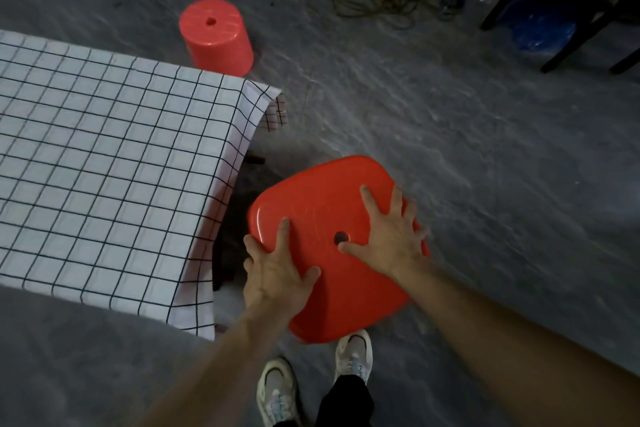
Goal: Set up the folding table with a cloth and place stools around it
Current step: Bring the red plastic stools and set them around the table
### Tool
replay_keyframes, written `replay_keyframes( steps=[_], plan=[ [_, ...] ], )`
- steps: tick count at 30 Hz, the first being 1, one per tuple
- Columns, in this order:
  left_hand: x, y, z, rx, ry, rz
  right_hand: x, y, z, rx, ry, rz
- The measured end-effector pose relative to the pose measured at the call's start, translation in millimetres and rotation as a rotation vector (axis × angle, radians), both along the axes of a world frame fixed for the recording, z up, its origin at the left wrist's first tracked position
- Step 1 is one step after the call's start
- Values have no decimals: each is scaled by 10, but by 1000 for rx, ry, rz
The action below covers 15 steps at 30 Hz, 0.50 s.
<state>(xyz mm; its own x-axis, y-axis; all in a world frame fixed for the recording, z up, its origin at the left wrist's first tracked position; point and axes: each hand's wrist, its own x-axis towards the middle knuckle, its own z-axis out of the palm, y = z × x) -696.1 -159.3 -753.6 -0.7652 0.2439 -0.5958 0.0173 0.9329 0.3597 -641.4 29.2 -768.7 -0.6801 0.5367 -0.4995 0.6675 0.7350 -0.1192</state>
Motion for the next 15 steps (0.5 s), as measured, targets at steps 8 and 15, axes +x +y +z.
replay_keyframes(
  steps=[8,15],
  plan=[
    [-50,109,-46,51,51,94,4,96,-66,23,95,-37],
    [-407,349,-24,43,88,-60,-33,178,-89,14,102,-221]
  ],
)
